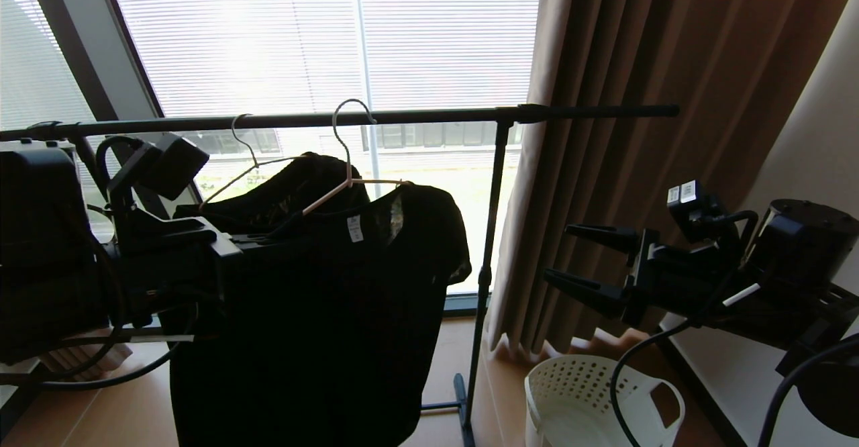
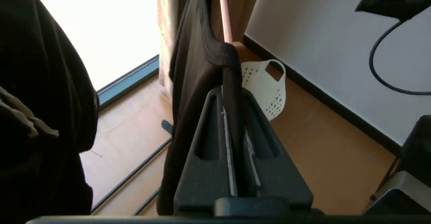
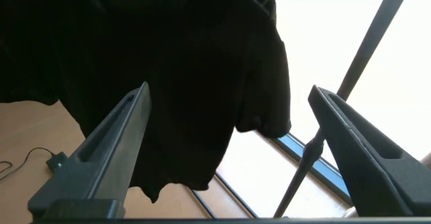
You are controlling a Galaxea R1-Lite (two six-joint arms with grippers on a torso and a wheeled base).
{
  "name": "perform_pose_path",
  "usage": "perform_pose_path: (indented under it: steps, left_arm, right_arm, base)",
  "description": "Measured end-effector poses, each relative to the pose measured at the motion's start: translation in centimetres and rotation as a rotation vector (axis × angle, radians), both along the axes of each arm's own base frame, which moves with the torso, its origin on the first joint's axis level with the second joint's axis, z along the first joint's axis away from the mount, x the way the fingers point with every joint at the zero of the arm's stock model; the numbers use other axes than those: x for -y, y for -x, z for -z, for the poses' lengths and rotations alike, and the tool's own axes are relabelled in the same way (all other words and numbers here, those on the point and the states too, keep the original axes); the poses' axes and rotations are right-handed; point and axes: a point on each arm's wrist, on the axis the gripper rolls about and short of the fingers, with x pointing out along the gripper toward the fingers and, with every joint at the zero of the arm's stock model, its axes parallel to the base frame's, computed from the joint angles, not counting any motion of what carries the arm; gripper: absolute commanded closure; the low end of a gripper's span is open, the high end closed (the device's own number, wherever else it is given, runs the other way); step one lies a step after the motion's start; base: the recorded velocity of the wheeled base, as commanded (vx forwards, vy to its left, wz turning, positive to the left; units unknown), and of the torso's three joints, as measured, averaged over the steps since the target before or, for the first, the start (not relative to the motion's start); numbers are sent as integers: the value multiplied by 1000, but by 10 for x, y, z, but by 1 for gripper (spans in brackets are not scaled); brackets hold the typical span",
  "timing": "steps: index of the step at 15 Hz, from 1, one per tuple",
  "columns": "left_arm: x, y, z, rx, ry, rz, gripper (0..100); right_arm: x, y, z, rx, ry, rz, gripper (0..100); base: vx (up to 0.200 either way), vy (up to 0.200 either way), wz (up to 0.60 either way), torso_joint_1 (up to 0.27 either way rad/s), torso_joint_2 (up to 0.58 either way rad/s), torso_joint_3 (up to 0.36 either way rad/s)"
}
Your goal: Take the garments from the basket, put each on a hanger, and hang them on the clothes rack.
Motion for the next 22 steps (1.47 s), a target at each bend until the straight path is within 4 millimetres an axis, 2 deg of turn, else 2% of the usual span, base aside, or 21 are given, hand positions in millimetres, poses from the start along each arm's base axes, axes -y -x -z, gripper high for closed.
perform_pose_path:
  steps: [4, 11, 13, 15, 22]
  left_arm:
    - [12, -24, 8, 13, 28, -28, 100]
    - [29, -82, 16, -36, 96, -111, 100]
    - [32, -95, 18, 0, 124, -116, 100]
    - [34, -104, 20, 47, 157, -116, 100]
    - [40, -123, 35, 23, 156, -120, 100]
  right_arm:
    - [0, -1, 3, -7, 3, 1, 0]
    - [-1, -5, 7, -21, 7, 3, 0]
    - [-1, -5, 8, -22, 8, 3, 0]
    - [-1, -6, 9, -23, 9, 2, 0]
    - [-1, -6, 11, -27, 13, 3, 0]
  base:
    - [0, 0, 0, 0, 0, 0]
    - [0, 0, 0, 0, 0, 0]
    - [0, 0, 0, 0, 0, 0]
    - [0, 0, 0, 0, 0, 0]
    - [0, 0, 0, 0, 0, 0]
